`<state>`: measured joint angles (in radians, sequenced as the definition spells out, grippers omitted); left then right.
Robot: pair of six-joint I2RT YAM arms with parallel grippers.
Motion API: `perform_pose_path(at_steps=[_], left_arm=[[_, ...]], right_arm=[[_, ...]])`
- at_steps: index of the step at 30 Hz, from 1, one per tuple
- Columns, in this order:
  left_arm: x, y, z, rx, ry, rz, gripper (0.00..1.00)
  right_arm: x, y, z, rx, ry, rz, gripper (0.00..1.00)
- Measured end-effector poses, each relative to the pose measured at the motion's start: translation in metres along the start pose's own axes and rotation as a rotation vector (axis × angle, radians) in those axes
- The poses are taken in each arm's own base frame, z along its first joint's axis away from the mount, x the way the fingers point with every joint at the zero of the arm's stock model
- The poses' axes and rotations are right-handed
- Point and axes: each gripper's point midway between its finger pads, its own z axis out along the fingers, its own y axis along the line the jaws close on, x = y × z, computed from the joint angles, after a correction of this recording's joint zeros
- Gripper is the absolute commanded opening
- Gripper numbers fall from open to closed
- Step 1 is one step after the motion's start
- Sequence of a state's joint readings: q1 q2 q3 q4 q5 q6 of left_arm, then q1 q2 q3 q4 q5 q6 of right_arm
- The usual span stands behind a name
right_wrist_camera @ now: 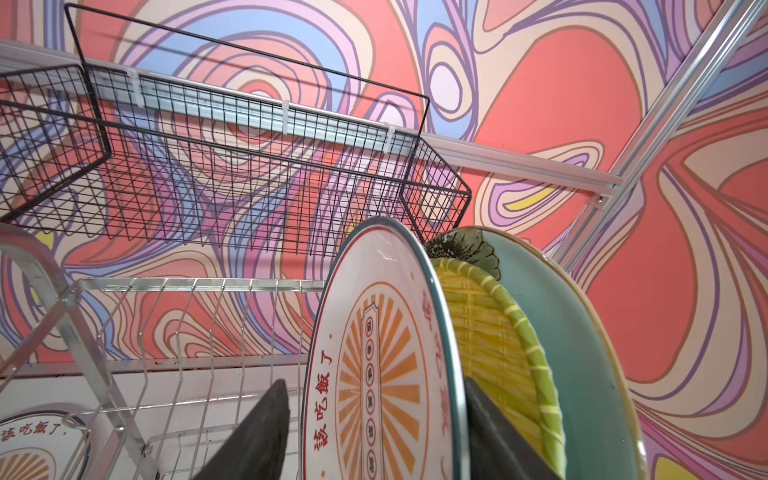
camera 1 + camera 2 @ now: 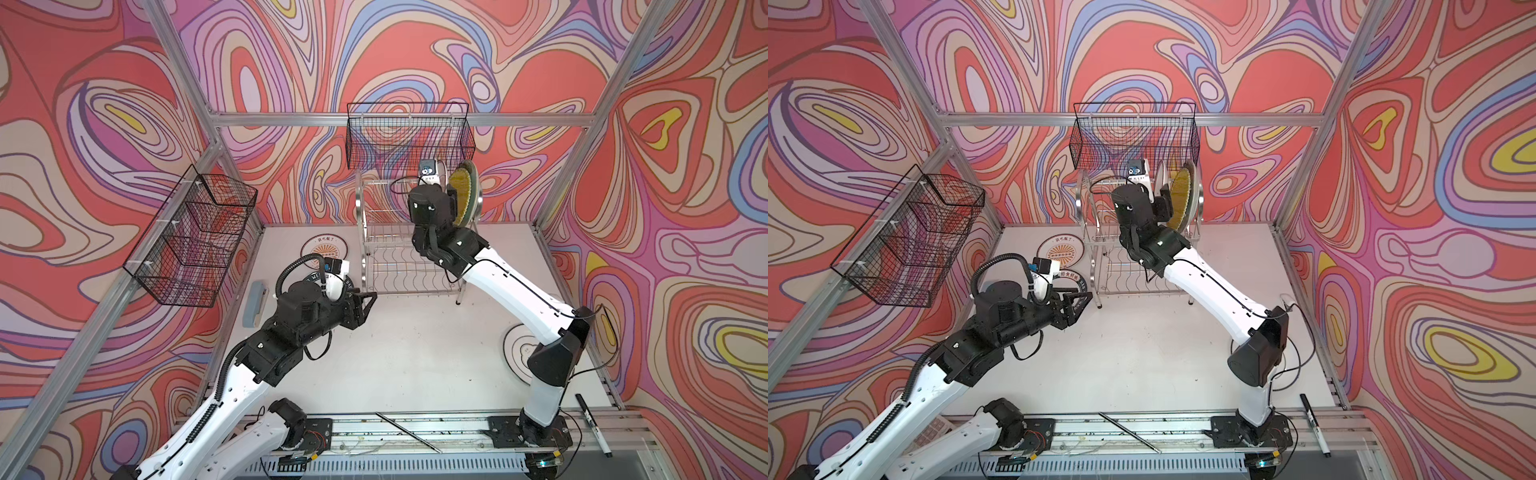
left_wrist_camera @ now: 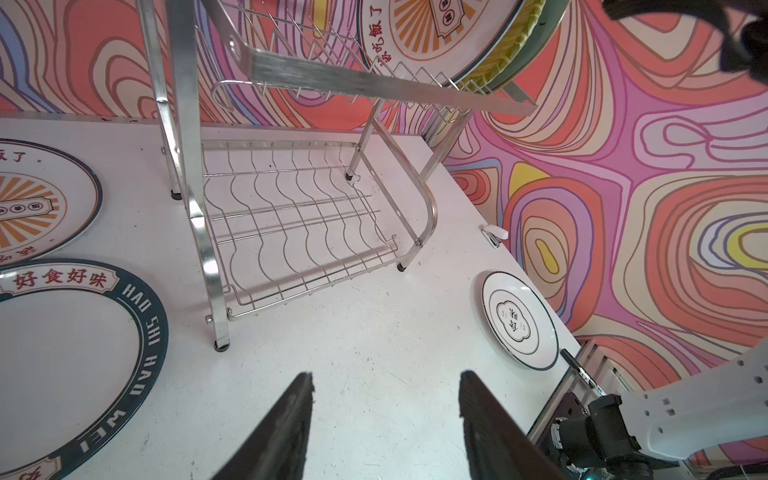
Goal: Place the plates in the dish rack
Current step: 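Open the right gripper and draw it back from the sunburst plate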
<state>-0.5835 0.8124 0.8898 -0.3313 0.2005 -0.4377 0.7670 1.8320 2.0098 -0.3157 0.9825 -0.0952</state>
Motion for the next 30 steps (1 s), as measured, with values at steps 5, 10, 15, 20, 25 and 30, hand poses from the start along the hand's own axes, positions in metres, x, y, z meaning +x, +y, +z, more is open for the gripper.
perform_pose_path(at_steps=[5,10,15,20,25,30], left_arm=[[0.001,0.001,0.001,-0.003,0.005,-0.001,0.60],[0.003,0.002,0.005,-0.008,0.016,-0.003,0.60],[0.004,0.004,0.007,-0.014,0.021,-0.004,0.60],[-0.006,0.002,0.007,-0.024,0.007,-0.004,0.60],[-0.025,0.000,-0.001,-0.057,-0.027,-0.012,0.61],[-0.057,-0.005,-0.011,-0.112,-0.048,-0.040,0.61]], right_arm=[[-0.013,-0.003,-0.006,-0.037,-0.027,0.034,0.69],[-0.021,-0.005,-0.012,-0.079,-0.045,0.054,0.70],[-0.029,-0.008,-0.021,-0.136,-0.061,0.080,0.70],[-0.037,-0.018,-0.043,-0.240,-0.078,0.131,0.71],[-0.049,-0.039,-0.073,-0.347,-0.096,0.193,0.70],[-0.054,-0.054,-0.101,-0.453,-0.096,0.231,0.70]])
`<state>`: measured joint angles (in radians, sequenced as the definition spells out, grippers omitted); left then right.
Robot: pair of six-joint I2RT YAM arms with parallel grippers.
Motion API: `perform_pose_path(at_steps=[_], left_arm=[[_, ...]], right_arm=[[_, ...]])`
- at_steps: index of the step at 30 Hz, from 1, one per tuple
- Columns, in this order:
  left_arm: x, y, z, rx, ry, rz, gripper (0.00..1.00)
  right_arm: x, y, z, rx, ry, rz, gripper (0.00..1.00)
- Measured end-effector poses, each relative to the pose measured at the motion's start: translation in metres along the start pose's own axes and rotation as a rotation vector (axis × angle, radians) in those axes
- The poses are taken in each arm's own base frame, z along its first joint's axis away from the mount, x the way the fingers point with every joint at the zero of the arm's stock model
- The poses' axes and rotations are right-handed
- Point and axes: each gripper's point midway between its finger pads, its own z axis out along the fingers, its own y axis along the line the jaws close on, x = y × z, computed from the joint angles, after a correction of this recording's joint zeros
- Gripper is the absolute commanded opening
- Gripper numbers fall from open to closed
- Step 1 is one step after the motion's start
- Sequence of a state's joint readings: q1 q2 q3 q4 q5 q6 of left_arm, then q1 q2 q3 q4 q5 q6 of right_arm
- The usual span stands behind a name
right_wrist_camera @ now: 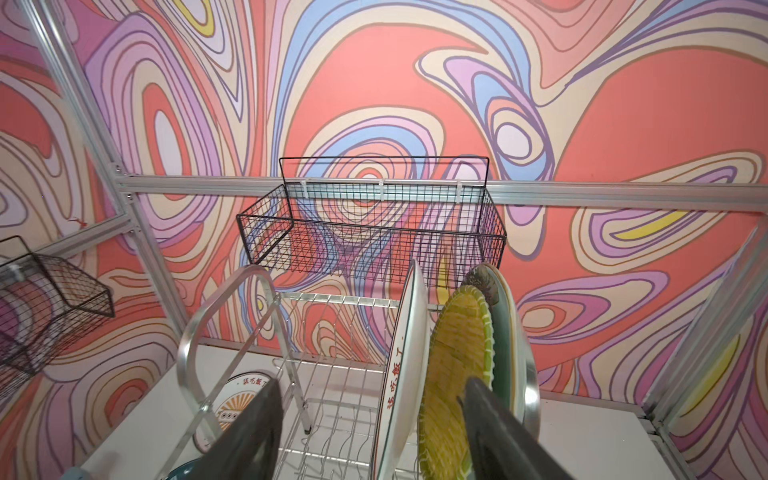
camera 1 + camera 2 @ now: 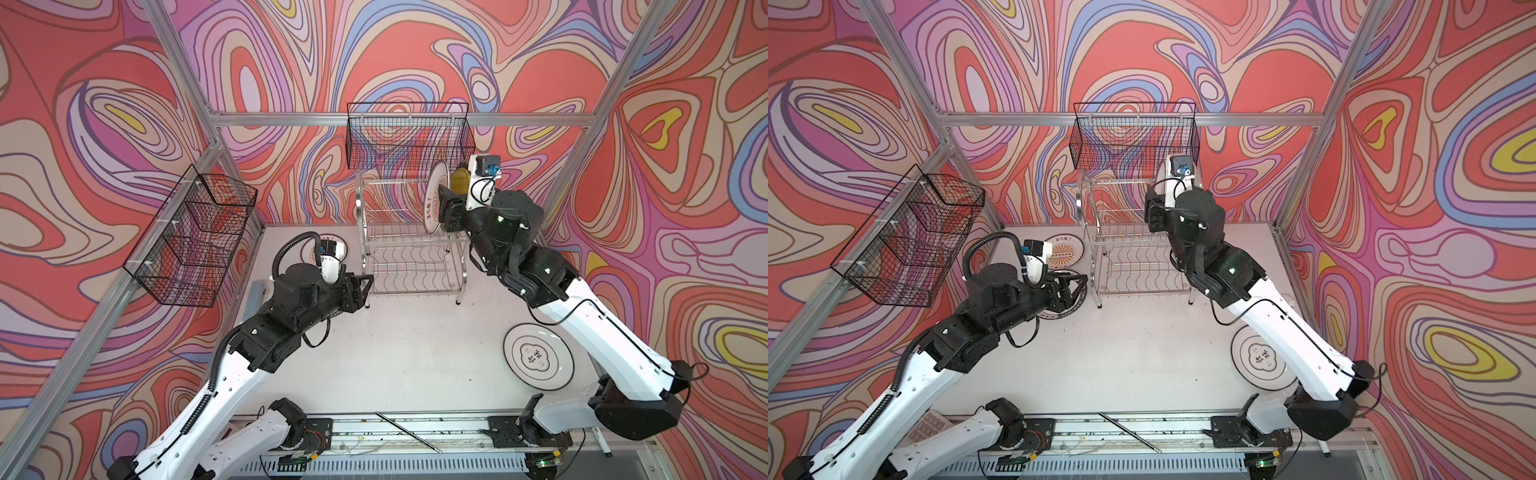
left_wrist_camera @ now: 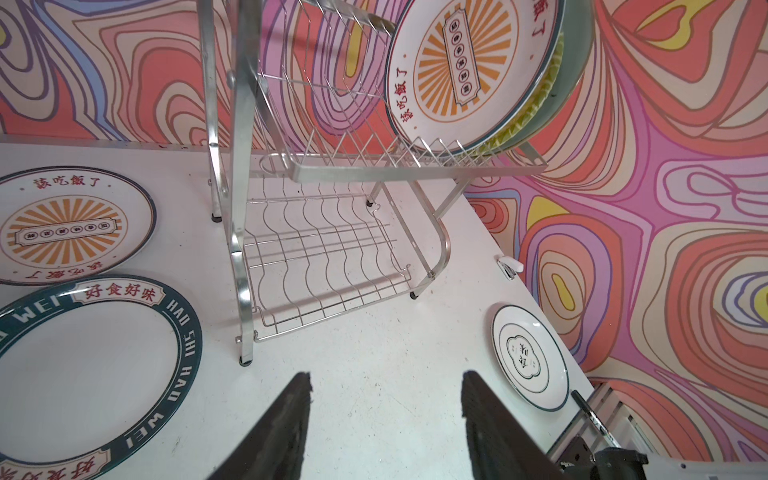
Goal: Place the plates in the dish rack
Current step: 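Open the right gripper and draw it back from the sunburst plate, then move the left gripper to the green-rimmed plate while the right lowers by the rack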
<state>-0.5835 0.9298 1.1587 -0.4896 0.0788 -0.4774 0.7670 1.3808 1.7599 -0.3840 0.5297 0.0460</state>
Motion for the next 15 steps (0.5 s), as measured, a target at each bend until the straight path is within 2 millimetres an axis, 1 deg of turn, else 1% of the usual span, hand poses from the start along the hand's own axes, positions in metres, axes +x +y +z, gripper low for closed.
perform_pose_path(at_steps=[2,5,7,9,13,15], left_arm=[[-0.011,-0.002,-0.003,-0.019,-0.002,-0.014,0.61],[-0.022,-0.002,-0.007,-0.056,0.002,-0.032,0.62],[-0.024,0.002,-0.008,-0.094,0.012,-0.044,0.62],[-0.022,0.009,-0.010,-0.137,0.023,-0.055,0.62],[-0.009,0.034,-0.018,-0.259,0.060,-0.073,0.63],[-0.007,0.046,-0.025,-0.308,0.059,-0.086,0.64]], right_arm=[[0.004,0.000,-0.009,-0.034,0.020,0.006,0.69],[0.018,0.004,-0.020,-0.092,0.062,0.007,0.68],[0.035,0.006,-0.027,-0.130,0.102,0.007,0.67],[0.055,0.009,-0.036,-0.174,0.141,0.011,0.67],[0.099,0.009,-0.056,-0.239,0.219,0.038,0.67],[0.119,0.006,-0.067,-0.254,0.255,0.063,0.67]])
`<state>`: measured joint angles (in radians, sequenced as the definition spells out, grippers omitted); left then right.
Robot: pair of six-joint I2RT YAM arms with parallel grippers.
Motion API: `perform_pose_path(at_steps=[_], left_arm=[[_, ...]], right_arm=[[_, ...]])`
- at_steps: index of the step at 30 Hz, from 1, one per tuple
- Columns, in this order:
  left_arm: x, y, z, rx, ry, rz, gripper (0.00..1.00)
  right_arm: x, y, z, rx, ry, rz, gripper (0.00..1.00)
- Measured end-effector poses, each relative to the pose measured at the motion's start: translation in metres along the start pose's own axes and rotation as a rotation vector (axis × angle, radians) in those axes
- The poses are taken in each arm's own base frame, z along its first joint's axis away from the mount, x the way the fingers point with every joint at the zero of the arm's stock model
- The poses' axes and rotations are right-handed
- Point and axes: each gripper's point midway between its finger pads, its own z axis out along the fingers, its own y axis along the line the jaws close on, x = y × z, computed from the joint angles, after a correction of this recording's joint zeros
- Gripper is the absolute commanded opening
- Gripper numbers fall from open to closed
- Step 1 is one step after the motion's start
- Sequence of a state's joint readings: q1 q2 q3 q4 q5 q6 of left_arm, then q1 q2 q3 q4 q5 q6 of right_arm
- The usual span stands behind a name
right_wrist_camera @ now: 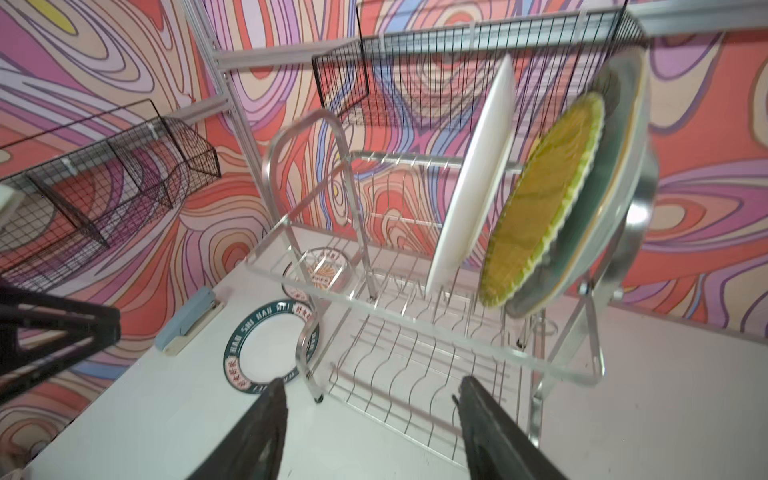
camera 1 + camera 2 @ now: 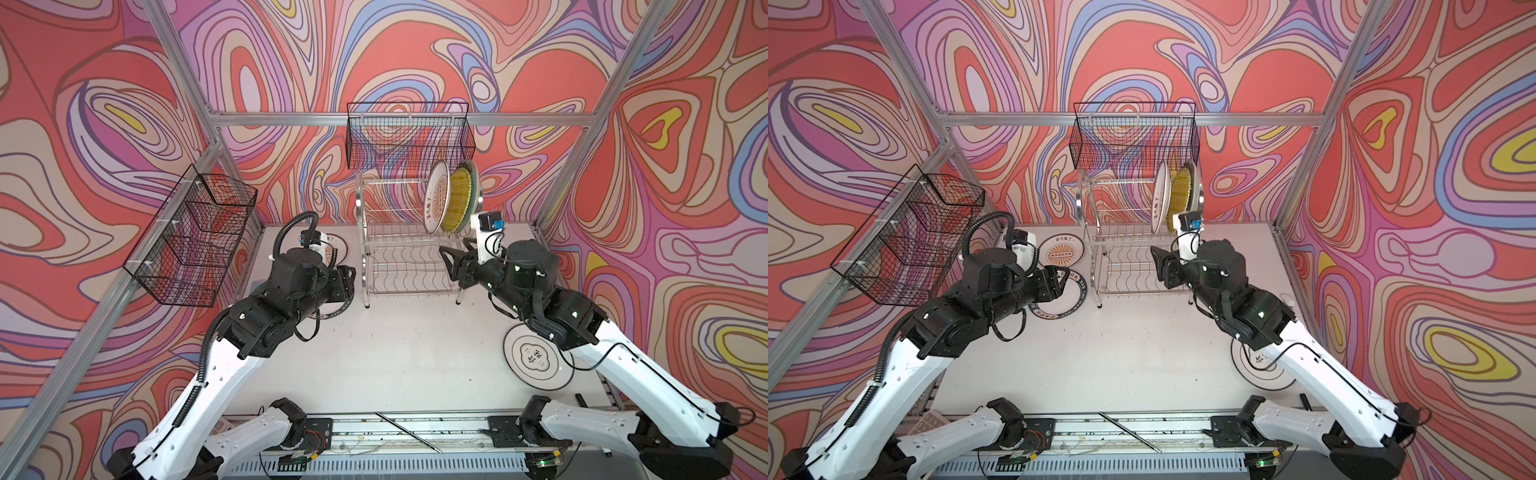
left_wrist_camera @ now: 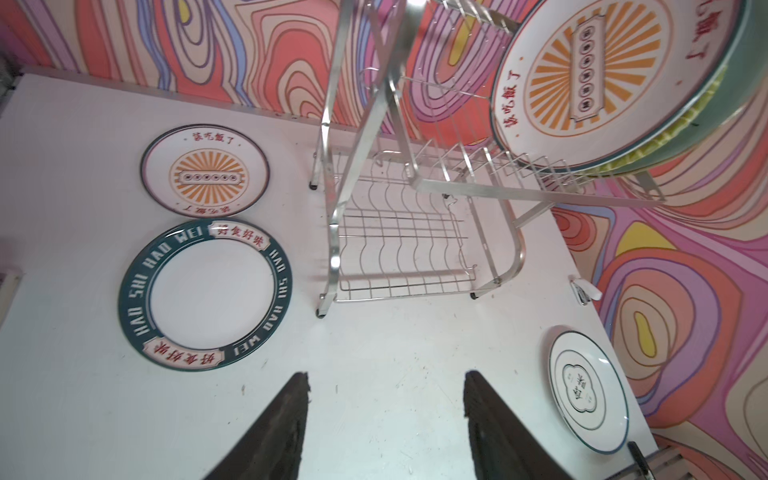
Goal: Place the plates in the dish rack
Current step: 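Move the left gripper to the green-rimmed plate while the right lowers by the rack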
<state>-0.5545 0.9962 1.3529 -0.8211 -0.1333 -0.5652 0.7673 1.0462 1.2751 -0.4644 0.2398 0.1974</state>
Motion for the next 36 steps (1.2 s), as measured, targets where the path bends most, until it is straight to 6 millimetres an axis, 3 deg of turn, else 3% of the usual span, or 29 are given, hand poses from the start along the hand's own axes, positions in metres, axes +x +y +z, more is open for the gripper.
perform_pose_path(at_steps=[6,12,15,20,27,36], left_arm=[[0.002,0.039,-0.002,-0.107,-0.004,-0.087,0.63],[0.040,0.085,0.027,-0.193,0.109,-0.214,0.63],[0.056,0.103,0.041,-0.214,0.160,-0.285,0.62],[0.073,0.128,0.067,-0.223,0.205,-0.404,0.62],[0.102,0.152,0.102,-0.240,0.282,-0.521,0.62],[0.112,0.176,0.123,-0.260,0.294,-0.596,0.62]], right_arm=[[0.061,-0.002,-0.003,-0.047,0.090,0.121,0.65],[0.146,-0.005,0.015,-0.051,0.256,0.223,0.63],[0.170,-0.004,0.019,-0.060,0.295,0.273,0.63],[0.188,-0.003,0.025,-0.069,0.308,0.361,0.63],[0.194,0.002,0.031,-0.081,0.316,0.440,0.63],[0.207,0.009,0.040,-0.107,0.344,0.507,0.63]])
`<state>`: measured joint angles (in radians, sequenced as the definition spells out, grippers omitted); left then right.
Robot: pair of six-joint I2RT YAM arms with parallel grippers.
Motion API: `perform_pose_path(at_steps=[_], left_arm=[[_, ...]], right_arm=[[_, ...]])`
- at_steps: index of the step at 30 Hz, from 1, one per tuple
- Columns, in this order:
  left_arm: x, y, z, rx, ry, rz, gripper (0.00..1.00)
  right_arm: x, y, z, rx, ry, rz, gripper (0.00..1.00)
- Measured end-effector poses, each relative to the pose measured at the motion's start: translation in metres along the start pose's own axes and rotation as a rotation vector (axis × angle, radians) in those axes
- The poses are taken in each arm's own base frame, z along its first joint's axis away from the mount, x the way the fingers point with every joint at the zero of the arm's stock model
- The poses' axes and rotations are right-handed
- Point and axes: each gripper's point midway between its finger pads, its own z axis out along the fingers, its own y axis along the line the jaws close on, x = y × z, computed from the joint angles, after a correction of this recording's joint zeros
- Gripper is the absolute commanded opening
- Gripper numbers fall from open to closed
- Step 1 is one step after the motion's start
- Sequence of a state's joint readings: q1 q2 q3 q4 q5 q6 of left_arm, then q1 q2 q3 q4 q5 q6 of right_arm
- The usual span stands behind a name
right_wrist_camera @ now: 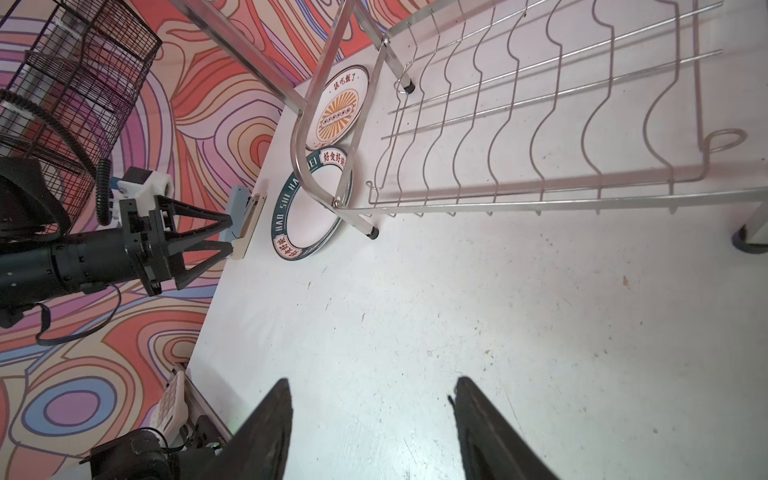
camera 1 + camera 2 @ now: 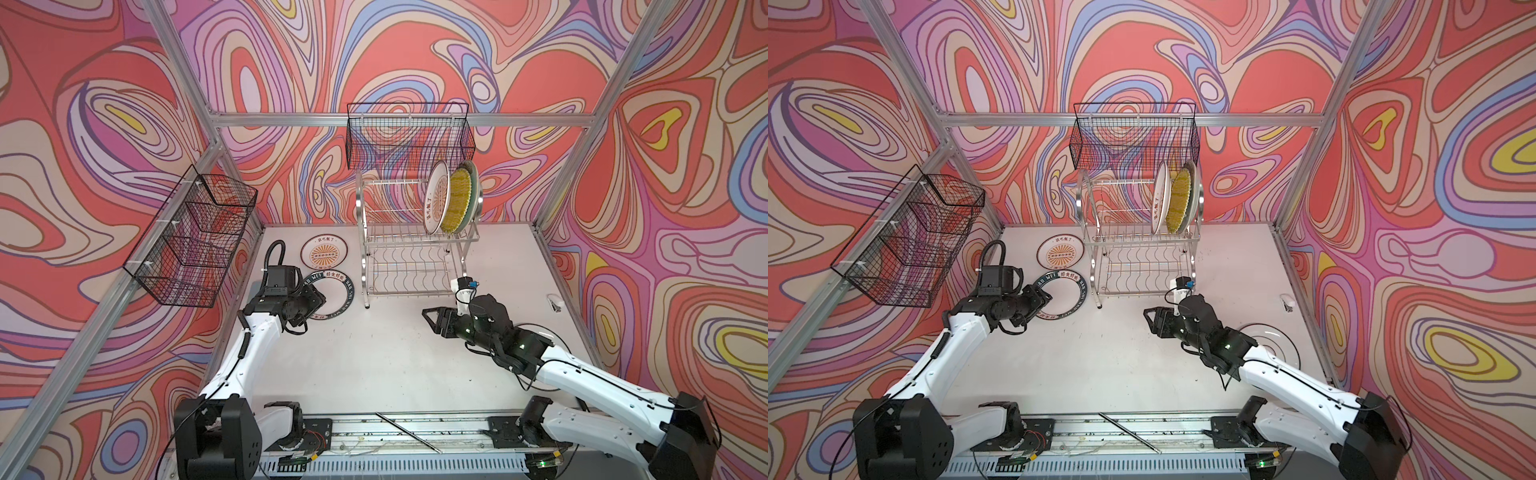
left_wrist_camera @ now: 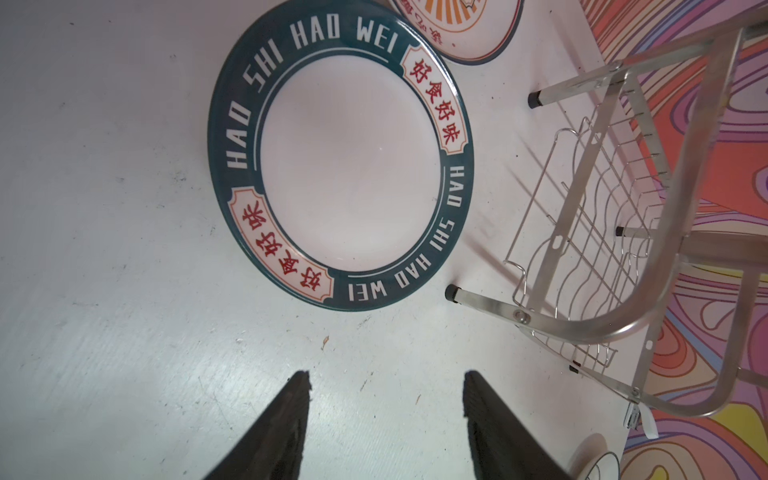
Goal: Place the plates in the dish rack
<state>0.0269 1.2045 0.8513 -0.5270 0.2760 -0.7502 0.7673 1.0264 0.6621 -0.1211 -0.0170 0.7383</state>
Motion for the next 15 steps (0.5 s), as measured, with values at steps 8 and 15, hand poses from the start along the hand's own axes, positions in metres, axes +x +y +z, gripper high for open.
perform_pose_path(at_steps=[8,15], left_arm=[[-0.004,0.019,0.015,-0.006,0.028,-0.058,0.62],[0.005,0.027,0.029,-0.004,0.071,-0.076,0.62]], right_arm=[[0.007,-0.001,0.009,-0.003,0.033,0.015,0.64],[0.007,0.000,0.012,-0.003,0.039,0.016,0.63]])
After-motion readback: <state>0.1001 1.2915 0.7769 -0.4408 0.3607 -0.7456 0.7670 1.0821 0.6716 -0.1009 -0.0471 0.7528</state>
